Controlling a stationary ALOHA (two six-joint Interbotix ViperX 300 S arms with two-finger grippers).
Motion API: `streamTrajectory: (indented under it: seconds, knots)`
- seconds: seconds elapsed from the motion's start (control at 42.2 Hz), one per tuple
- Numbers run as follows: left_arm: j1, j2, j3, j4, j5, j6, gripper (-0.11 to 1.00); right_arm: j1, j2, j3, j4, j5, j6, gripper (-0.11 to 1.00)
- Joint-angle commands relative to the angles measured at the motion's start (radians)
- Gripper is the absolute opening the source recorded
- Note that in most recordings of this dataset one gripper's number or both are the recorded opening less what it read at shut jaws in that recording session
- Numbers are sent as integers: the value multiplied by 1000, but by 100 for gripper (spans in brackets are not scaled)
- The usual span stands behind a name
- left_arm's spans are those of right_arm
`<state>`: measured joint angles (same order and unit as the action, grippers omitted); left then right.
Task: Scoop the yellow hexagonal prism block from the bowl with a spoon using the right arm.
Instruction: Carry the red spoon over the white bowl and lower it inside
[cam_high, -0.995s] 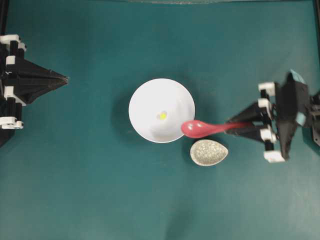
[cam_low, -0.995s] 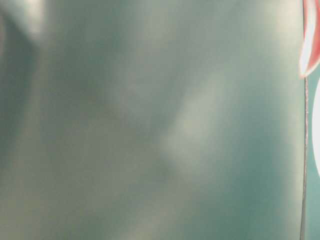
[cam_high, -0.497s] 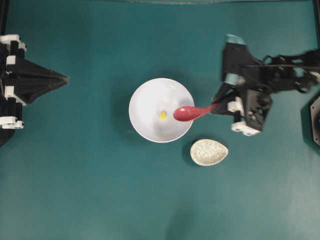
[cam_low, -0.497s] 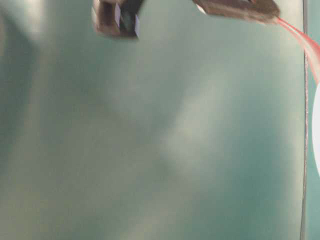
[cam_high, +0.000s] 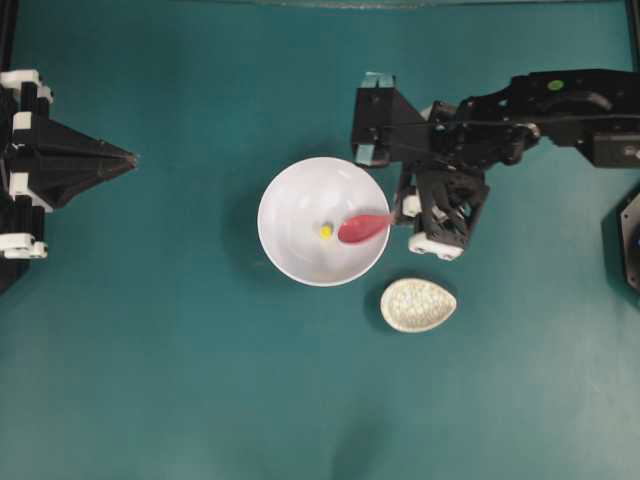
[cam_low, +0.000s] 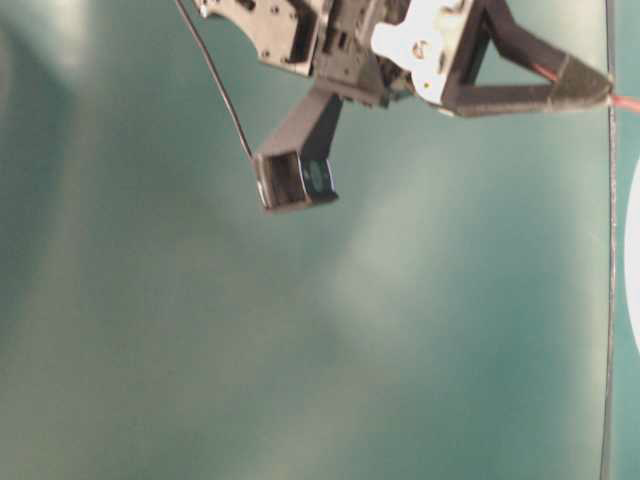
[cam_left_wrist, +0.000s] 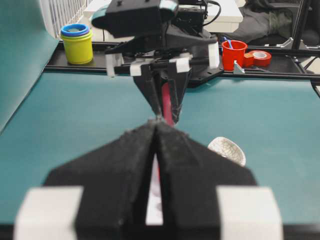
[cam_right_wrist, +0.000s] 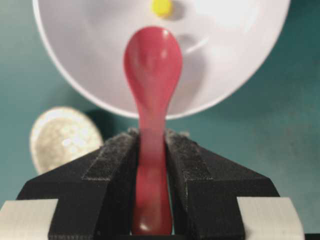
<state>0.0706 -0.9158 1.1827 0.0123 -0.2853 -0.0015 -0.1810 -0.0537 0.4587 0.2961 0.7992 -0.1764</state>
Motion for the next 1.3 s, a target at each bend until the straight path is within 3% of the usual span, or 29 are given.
streamTrajectory:
  seconds: [0.0,0.829,1.279]
  knots:
    - [2,3,-26,2,-6,-2,0,-2,-5,-34,-23,8,15,23]
    - [2,-2,-28,2,-6,-2,0,37,91,-83,-34,-43,21,23]
    - [2,-9,-28,2,-5,-2,0,37,117,-95,-41,-213,21,23]
